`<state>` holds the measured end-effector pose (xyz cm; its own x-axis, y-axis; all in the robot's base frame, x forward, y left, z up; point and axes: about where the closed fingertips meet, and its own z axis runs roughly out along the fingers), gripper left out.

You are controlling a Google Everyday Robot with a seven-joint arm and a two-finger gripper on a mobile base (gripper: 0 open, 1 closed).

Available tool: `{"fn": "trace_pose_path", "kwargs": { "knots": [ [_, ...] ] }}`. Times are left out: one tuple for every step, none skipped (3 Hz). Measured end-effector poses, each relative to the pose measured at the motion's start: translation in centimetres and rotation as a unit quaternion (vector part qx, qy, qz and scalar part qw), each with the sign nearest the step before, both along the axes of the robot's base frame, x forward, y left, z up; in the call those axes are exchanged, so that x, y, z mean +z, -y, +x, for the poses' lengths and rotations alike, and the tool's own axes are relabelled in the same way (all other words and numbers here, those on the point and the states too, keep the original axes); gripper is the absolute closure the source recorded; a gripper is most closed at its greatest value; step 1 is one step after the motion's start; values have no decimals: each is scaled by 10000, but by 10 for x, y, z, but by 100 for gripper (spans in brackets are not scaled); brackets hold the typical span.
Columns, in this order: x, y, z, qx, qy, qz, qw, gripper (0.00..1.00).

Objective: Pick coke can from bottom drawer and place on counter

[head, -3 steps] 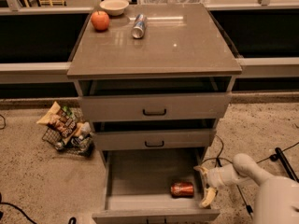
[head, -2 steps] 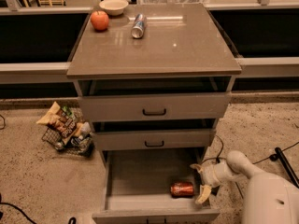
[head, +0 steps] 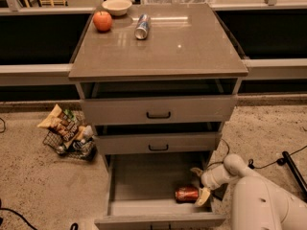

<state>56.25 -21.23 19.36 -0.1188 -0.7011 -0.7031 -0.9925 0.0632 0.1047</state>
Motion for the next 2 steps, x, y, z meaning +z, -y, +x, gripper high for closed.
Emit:
{"fn": "trace_pose_path", "kwargs": {
  "knots": [
    [-26,-10,7,-46,-80,-151,9998,0],
    [-41,-16,9,-84,-165,-216,9996,0]
  ]
}}
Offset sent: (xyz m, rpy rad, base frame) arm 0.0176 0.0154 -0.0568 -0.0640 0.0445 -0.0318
